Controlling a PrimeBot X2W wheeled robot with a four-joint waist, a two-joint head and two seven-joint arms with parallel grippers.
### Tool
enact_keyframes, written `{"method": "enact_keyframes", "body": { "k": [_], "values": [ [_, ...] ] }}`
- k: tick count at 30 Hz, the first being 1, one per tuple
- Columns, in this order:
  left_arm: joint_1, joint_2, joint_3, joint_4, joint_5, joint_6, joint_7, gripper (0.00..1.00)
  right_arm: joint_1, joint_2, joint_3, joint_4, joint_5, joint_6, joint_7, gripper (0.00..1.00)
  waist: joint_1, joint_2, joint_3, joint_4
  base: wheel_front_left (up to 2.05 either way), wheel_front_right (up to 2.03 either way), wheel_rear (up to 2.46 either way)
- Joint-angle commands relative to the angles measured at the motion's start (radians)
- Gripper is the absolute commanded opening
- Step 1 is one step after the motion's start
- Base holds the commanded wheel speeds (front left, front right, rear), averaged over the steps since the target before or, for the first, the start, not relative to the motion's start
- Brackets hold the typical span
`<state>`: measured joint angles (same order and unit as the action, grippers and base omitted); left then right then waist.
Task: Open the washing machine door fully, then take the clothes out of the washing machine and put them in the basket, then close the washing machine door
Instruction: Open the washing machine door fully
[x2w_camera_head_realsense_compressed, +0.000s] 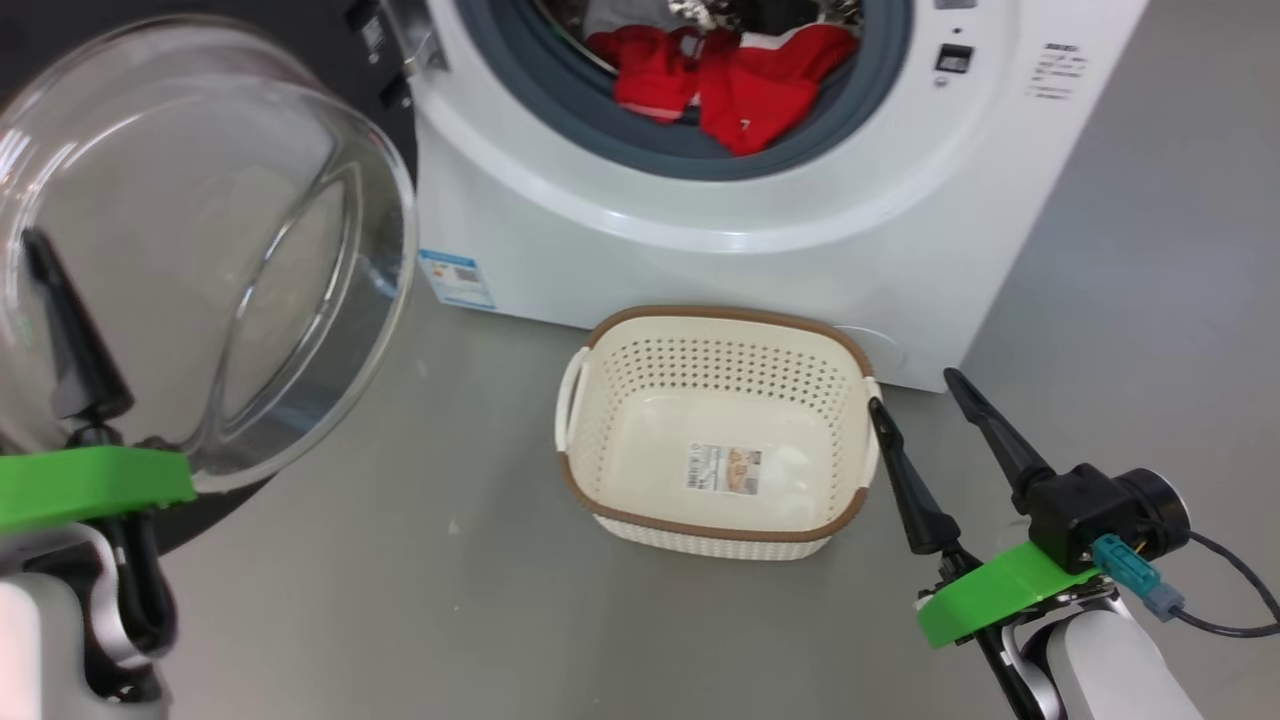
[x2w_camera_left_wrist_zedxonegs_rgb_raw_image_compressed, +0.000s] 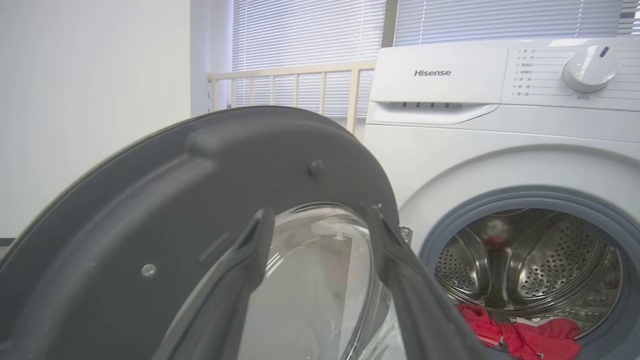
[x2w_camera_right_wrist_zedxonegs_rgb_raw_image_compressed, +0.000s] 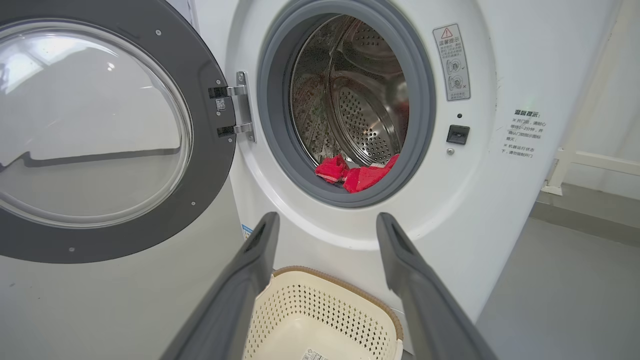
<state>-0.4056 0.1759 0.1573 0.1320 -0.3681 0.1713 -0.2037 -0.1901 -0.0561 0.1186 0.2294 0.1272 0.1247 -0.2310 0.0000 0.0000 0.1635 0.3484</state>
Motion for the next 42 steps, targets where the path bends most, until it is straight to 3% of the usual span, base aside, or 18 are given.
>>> {"method": "enact_keyframes", "body": {
  "k": [1,5,10,18,32,42],
  "values": [
    [0.018,0.037,0.007,-0.115,0.013,-0.002,0.023,1.00,-0.033,0.006,0.009,-0.016,0.021,0.006,-0.015,1.00,0.0000,0.0000,-0.030,-0.050,0.00,0.00,0.00],
    [0.065,0.020,-0.053,-0.259,0.019,-0.023,0.061,1.00,-0.043,0.006,-0.019,-0.005,0.021,0.006,-0.023,1.00,0.0000,0.0000,-0.032,-0.098,0.00,0.00,0.00],
    [0.108,0.003,-0.114,-0.319,0.005,-0.060,0.086,1.00,-0.051,0.006,-0.044,-0.004,0.021,0.006,-0.029,1.00,0.0000,0.0000,-0.030,-0.166,0.00,0.00,0.00],
    [0.142,0.005,-0.168,-0.277,0.005,-0.104,0.077,1.00,-0.054,0.006,-0.067,-0.026,0.016,0.006,-0.030,1.00,0.0000,0.0000,-0.023,-0.254,0.00,0.00,0.00],
    [0.257,-0.007,-0.214,-0.169,-0.010,-0.137,0.033,1.00,-0.002,0.006,-0.054,-0.067,0.030,0.006,-0.031,1.00,0.0000,0.0000,-0.050,-0.391,0.00,0.00,0.00],
    [0.339,-0.015,-0.216,-0.164,0.014,-0.110,-0.012,1.00,0.043,0.006,-0.072,-0.085,0.026,0.006,-0.031,1.00,0.0000,0.0000,-0.070,-0.418,0.00,0.00,0.00]
  ]
}}
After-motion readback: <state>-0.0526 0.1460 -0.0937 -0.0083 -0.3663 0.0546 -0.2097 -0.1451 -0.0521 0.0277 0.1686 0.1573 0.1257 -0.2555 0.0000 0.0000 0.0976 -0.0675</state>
